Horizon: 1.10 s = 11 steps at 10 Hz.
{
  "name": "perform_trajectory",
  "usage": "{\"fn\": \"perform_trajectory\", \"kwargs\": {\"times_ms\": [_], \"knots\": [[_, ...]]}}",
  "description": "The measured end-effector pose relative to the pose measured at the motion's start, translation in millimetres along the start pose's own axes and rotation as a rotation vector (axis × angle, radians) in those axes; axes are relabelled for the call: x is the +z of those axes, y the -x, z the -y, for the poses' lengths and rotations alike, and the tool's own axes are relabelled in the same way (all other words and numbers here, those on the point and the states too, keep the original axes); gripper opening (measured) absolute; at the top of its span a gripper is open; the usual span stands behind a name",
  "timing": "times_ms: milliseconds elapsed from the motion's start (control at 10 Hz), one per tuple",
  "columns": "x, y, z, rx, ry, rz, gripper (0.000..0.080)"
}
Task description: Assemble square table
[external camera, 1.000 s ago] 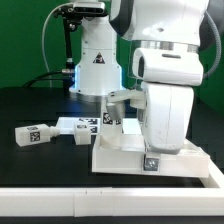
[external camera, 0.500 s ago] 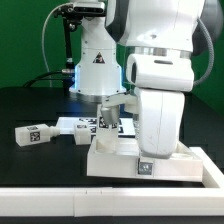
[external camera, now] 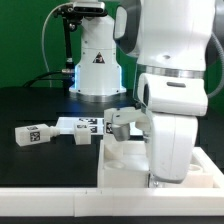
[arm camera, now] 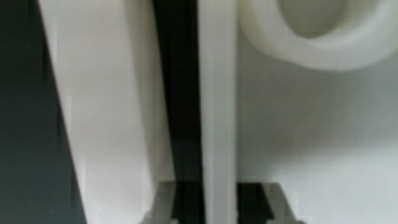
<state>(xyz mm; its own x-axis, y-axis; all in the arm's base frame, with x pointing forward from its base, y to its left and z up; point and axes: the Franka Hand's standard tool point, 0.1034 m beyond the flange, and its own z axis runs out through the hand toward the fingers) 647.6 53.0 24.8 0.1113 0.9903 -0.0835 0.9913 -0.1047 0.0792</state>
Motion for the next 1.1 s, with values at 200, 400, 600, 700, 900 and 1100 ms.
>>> {"fn": "perform_trajectory", "kwargs": {"times_ms": [200, 400, 600, 700, 900, 1100], "knots": [[-6.0, 1.4, -0.9, -0.006, 0.009, 0.006, 0.0048], [-14.5, 4.5, -5.5, 0.001, 0.016, 0.005, 0.0048], [-16.5, 3.0, -11.6, 0.001, 0.019, 0.006, 0.0048], [-15.1, 1.1, -17.5, 0.0, 0.025, 0.006, 0.0048], [-15.3, -0.5, -22.2, -0.008, 0.034, 0.011, 0.0048], [-15.1, 2.1, -22.9, -0.005, 0.037, 0.013, 0.0048]]}}
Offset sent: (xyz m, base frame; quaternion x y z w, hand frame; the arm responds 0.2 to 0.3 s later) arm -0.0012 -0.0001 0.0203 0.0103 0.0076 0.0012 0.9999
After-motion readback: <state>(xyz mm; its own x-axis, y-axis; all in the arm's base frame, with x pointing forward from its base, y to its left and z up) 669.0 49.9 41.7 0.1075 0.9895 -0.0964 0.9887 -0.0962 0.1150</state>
